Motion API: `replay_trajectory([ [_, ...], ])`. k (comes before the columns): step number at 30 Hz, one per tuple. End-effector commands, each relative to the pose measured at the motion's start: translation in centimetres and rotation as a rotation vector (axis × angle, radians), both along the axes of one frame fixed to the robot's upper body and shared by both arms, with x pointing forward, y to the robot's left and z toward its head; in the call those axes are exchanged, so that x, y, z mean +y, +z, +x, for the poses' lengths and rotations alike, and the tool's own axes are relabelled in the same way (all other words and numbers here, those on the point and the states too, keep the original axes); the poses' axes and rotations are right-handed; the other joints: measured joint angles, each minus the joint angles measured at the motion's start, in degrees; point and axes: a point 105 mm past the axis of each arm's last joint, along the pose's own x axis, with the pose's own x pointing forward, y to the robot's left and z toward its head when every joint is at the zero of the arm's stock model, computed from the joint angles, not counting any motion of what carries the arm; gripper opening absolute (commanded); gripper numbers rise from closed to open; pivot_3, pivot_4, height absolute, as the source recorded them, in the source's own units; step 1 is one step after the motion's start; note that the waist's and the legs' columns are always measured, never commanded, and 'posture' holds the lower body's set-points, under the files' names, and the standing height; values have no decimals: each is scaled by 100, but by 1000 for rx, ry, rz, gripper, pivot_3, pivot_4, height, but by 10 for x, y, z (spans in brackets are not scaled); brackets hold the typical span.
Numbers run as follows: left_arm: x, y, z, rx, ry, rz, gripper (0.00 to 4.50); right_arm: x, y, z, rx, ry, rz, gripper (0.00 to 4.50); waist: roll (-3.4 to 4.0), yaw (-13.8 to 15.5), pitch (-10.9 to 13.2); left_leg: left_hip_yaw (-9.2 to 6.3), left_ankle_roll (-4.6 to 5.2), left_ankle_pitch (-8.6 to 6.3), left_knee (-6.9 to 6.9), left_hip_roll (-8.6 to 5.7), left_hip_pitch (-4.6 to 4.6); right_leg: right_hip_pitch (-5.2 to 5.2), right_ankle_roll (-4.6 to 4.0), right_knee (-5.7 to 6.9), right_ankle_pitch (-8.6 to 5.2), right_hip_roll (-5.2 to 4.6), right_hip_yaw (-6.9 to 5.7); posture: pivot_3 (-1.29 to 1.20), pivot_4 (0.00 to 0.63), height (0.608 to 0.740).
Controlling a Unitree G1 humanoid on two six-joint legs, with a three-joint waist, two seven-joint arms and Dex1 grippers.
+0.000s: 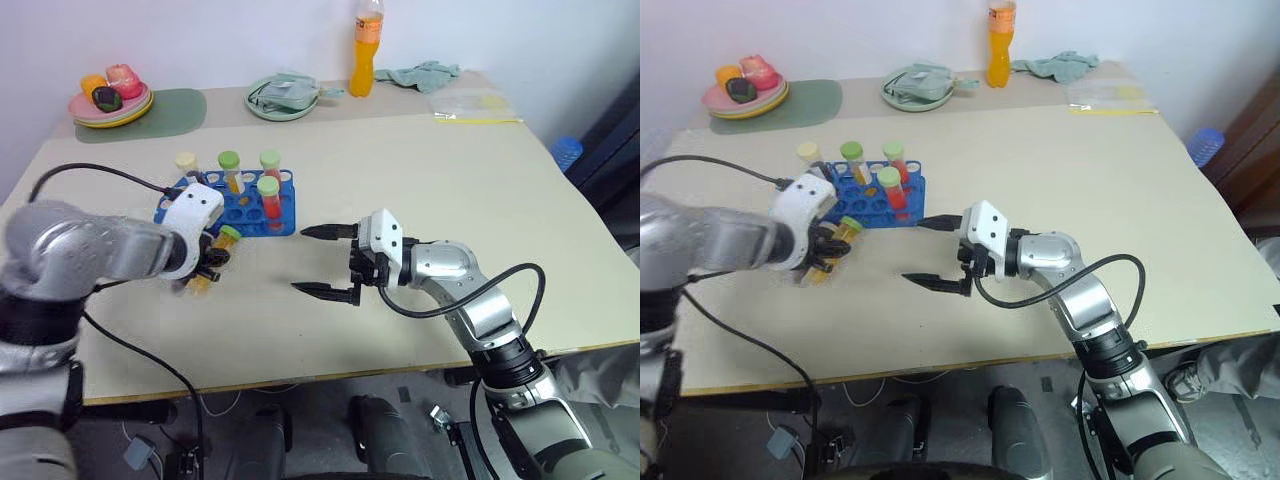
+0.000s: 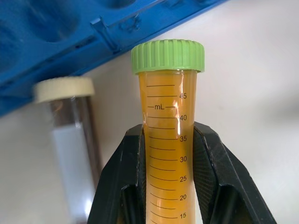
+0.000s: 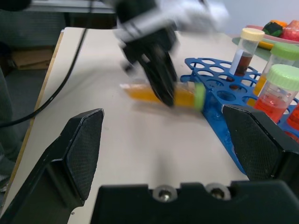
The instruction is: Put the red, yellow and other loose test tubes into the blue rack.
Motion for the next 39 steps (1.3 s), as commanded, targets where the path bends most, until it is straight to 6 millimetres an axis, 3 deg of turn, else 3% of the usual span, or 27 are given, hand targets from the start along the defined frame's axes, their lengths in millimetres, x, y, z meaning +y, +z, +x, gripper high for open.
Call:
replay_trajectory([
  [1,1,53,1,-410,-8,-44,747,3,11,-3,-28,13,44,4500,-1,29,-1,1,1,0,0,-1,0,3,0,-2,0,-1,-1,0,150,740],
  [3,6,67,4,-603,30,-53,747,5,10,-1,-14,5,58,4500,-2,70,-1,11,1,-1,3,-2,1,9,-1,-4,1,-2,-6,0,150,740],
  [7,11,75,22,-948,237,47,747,10,6,7,10,-40,90,4500,-5,184,-3,18,4,-2,3,-2,4,14,-5,-9,3,1,-9,0,150,740],
  [14,-21,43,58,-1143,382,7,747,24,9,4,27,-56,143,4500,-16,222,-7,22,10,-5,8,-4,2,17,-3,-13,5,0,-8,0,150,740],
  [20,-41,30,67,-1183,324,-114,747,27,9,2,28,-67,152,4500,-15,158,-8,20,18,-9,7,0,1,11,-4,-8,5,3,-10,0,150,740],
  [26,-44,12,78,-1128,317,-132,747,23,10,2,32,-108,162,4500,-15,161,-8,20,21,-10,9,-1,1,12,-3,-5,6,3,-11,0,150,740],
  [39,-44,5,87,-1115,329,-193,747,23,9,1,37,-111,160,4500,-15,162,-8,19,22,-10,11,-1,1,12,-3,-4,6,3,-11,0,150,740],
])
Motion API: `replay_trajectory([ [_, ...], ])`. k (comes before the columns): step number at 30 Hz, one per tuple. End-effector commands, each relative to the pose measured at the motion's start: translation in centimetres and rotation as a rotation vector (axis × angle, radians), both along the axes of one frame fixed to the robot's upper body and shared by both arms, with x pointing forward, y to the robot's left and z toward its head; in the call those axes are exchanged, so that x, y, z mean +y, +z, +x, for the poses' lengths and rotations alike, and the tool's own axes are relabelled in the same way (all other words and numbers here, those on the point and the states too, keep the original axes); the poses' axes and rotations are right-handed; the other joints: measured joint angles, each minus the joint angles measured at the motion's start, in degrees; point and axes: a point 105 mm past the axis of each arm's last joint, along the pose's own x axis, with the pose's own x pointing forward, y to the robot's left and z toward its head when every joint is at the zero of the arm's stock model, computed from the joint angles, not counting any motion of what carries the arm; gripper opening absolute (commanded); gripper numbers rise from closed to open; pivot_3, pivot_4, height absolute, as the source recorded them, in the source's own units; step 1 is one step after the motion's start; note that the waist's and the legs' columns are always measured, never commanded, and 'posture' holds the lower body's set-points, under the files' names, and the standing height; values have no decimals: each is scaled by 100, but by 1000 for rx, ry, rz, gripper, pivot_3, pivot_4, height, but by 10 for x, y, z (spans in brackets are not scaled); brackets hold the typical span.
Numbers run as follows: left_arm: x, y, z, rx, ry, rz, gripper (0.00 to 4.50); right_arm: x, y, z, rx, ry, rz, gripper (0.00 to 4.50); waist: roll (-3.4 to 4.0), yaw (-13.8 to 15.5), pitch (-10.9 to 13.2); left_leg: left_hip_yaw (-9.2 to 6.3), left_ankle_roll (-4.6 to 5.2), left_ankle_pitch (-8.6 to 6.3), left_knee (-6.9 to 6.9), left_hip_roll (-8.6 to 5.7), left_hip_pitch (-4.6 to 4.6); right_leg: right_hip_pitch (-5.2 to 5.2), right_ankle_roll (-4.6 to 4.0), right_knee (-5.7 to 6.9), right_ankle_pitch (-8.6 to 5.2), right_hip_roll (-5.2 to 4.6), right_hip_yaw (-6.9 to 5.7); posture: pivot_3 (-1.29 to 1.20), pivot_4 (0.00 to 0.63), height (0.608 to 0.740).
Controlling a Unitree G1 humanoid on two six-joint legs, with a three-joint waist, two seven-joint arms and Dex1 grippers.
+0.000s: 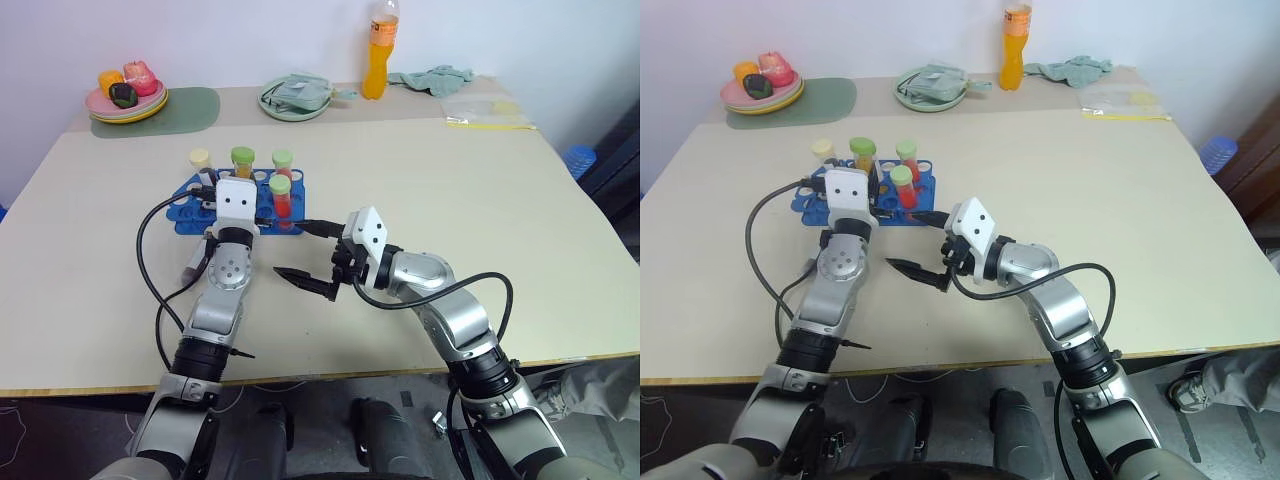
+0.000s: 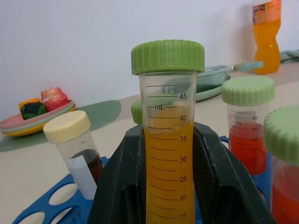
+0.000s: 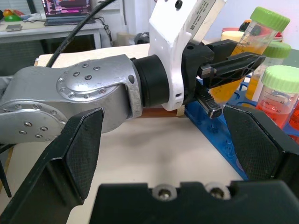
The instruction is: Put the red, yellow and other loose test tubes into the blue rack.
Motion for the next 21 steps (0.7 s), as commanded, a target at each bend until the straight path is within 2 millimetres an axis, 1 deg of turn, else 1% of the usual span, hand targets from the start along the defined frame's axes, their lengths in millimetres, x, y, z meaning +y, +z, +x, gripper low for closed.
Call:
replay_trajectory([
  [1,1,12,3,-67,-12,-27,747,4,14,-7,-49,29,30,4500,0,3,0,0,0,0,0,0,0,0,0,0,0,0,0,0,150,740],
  [6,1,10,8,-101,-39,-97,747,5,14,-7,-50,31,30,4500,0,6,0,-1,0,0,1,0,0,0,0,0,0,0,-1,0,150,740],
  [11,3,5,7,-131,-51,-127,747,4,15,-7,-54,26,30,4500,-1,14,-1,-3,0,0,5,-1,1,4,1,2,0,0,-4,0,150,740],
  [16,4,-6,4,-121,-66,-111,747,3,15,-6,-57,23,30,4500,-1,11,-1,-4,0,0,5,-1,1,4,1,3,0,0,-4,0,150,740],
  [18,5,-7,2,-120,-74,-130,1809,4,16,-6,-59,24,31,4500,-1,9,-1,-4,0,0,5,-1,1,4,1,3,1,0,-4,0,150,740],
  [19,5,-7,1,-125,-79,-138,2225,4,16,-6,-60,25,31,4500,-1,5,-1,-4,0,0,5,-1,1,4,1,3,1,0,-4,0,150,740],
  [21,11,-1,-3,-154,-63,-164,3274,5,17,-6,-63,29,32,4500,-1,0,-1,-4,0,0,5,0,1,4,1,3,1,0,-4,0,150,740],
])
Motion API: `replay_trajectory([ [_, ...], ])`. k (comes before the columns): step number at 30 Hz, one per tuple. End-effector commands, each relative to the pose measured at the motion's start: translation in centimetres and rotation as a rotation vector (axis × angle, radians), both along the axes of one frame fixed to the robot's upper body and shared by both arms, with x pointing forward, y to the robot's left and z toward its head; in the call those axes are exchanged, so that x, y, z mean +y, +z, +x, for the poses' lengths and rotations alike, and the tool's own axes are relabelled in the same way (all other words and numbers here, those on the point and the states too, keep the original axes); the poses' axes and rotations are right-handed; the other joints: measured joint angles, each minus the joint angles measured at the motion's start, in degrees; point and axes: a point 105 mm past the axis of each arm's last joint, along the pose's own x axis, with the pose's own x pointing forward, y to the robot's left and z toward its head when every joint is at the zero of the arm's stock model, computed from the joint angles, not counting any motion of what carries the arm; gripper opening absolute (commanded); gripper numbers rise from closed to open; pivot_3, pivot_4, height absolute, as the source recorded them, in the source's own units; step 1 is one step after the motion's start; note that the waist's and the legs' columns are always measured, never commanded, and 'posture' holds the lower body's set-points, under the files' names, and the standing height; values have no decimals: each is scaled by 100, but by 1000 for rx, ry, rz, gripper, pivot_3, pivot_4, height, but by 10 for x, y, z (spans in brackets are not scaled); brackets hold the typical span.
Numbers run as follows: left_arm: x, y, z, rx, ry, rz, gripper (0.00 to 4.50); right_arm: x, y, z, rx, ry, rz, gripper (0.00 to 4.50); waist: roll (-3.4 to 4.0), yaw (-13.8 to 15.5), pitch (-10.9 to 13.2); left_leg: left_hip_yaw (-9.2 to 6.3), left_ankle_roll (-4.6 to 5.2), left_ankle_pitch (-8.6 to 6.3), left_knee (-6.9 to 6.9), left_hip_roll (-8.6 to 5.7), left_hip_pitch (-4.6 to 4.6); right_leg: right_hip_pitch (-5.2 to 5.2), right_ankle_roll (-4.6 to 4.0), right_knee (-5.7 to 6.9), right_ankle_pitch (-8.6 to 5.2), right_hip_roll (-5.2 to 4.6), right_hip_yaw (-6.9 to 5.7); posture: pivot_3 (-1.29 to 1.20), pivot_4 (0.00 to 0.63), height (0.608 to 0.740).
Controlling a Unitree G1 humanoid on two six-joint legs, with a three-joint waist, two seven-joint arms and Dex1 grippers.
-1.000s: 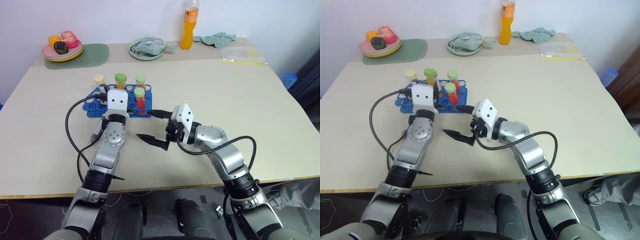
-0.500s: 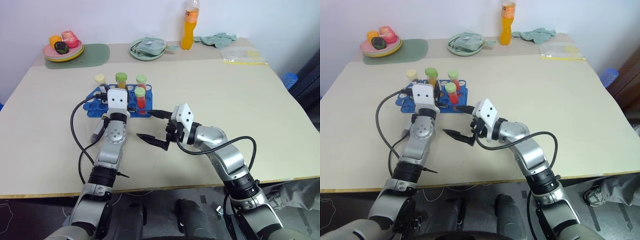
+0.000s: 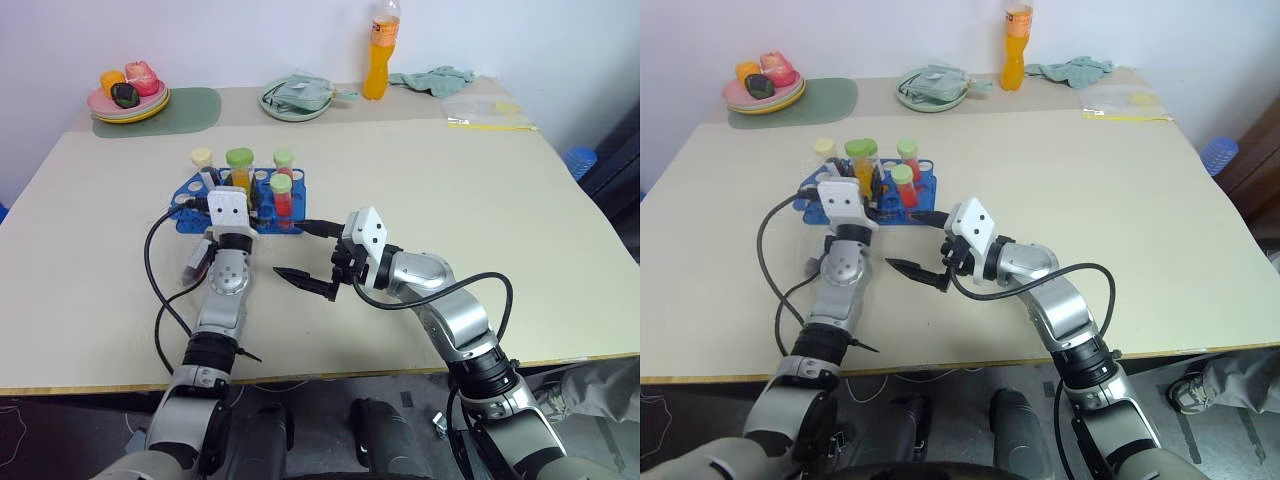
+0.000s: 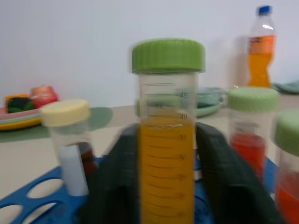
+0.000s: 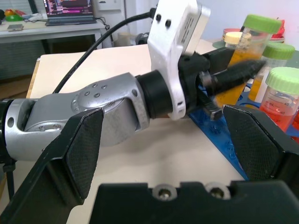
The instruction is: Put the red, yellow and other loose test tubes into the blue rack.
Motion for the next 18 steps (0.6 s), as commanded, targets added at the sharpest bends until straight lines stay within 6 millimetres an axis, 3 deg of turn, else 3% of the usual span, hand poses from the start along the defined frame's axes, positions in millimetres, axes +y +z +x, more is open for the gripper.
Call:
replay_trajectory([
  [1,12,20,-9,-92,27,-62,3783,5,18,-6,-63,30,32,4500,0,-4,0,-1,0,0,0,0,0,0,0,0,0,1,0,0,150,740],
  [2,15,25,-12,-106,30,-80,4302,5,18,-6,-65,31,33,4500,0,-11,0,-2,0,0,-1,1,0,0,0,0,0,1,0,0,150,740],
  [3,19,31,-15,-119,33,-97,4451,5,19,-6,-66,32,33,4500,0,-17,0,-2,0,0,-1,2,0,-1,0,0,0,2,0,0,150,740],
  [12,64,113,-57,-179,58,-77,4451,6,20,-6,-59,48,41,4500,0,-23,0,-4,0,0,-1,3,0,-1,0,2,0,4,1,0,150,740],
  [15,76,104,-59,118,-92,-98,4451,2,17,-6,-55,59,9,4500,1,-49,0,-7,0,0,-2,4,1,-1,0,5,-1,5,0,0,150,740],
  [18,97,79,-71,456,-71,24,4451,-6,14,-6,-55,85,-50,4500,2,-60,1,-9,1,-1,-4,4,4,0,0,7,-2,6,0,0,150,740],
])
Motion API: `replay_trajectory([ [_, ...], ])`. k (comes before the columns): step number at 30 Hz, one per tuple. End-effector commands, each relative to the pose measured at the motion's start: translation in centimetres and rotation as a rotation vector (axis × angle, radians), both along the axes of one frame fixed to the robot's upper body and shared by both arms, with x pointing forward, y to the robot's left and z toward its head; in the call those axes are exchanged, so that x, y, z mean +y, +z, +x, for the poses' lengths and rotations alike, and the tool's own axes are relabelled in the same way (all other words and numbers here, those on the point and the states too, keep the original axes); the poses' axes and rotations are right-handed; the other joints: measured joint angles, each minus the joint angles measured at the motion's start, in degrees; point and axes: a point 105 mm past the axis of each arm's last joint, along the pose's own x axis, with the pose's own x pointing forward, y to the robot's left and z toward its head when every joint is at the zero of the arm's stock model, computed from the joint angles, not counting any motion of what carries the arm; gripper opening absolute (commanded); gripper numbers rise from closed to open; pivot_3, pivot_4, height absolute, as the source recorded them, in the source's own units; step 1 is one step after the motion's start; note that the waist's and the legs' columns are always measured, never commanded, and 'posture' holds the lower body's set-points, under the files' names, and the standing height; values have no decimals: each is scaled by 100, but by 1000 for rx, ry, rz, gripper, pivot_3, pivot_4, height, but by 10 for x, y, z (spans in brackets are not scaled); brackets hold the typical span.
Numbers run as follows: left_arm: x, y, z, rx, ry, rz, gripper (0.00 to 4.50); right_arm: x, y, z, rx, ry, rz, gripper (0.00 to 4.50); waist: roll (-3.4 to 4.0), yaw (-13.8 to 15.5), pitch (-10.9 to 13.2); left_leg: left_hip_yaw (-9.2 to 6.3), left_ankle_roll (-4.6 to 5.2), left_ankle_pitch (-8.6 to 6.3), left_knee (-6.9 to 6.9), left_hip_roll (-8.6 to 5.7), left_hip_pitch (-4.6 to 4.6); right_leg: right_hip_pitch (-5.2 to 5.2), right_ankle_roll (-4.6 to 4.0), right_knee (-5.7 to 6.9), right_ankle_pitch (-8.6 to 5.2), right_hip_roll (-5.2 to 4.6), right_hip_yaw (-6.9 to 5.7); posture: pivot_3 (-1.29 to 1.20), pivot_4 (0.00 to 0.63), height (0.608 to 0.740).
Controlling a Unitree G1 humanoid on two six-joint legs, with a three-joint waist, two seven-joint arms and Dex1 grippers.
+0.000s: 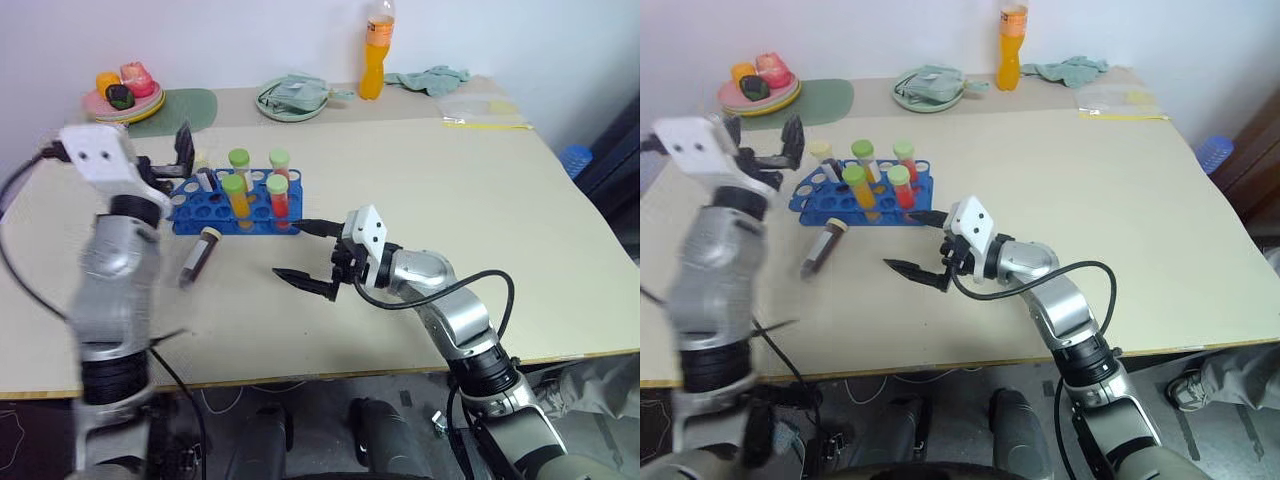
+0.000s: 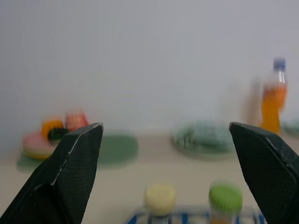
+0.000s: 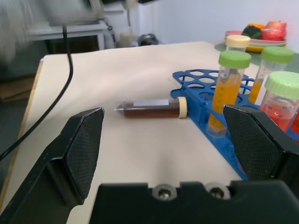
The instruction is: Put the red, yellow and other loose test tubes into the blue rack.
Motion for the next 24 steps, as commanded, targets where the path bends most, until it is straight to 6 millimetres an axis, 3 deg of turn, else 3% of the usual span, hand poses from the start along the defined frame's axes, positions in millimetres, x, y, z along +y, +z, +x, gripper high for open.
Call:
replay_trajectory([
  [1,16,-31,-19,390,-19,101,4451,-5,14,-5,-51,57,-21,4500,-2,-9,1,0,1,-1,0,-1,1,1,1,1,-1,0,0,0,150,740],
  [3,25,-42,-28,560,-1,134,4451,-7,15,-5,-59,71,-35,4500,-1,-13,2,-2,1,-1,0,0,2,1,0,2,-2,3,-1,0,150,740],
  [5,22,-52,-35,731,-91,97,4451,-8,14,-6,-65,90,-53,4500,-4,6,4,-4,1,-1,0,0,1,2,0,3,-2,4,-4,0,150,740],
  [8,19,-72,-37,976,-169,190,4451,-8,9,-10,-68,142,-84,4500,-13,-2,6,-7,-1,0,1,3,2,3,-1,6,-2,6,-8,0,150,740],
  [15,13,-80,-2,1155,-110,229,4451,-3,7,-15,-77,199,-99,4500,-14,25,6,-4,-7,3,-3,0,3,3,-2,2,-2,2,-6,0,150,740],
  [21,-1,-96,15,1265,-89,248,4451,-1,1,-25,-65,212,-93,4500,-14,11,6,-1,-13,7,-5,0,-3,-5,-2,0,-2,3,-3,0,150,740],
  [24,-5,-101,20,1295,-94,244,3642,-1,-1,-26,-56,202,-87,4500,-14,5,6,1,-11,6,-5,0,-4,-6,-2,0,-2,4,-3,0,150,740],
])
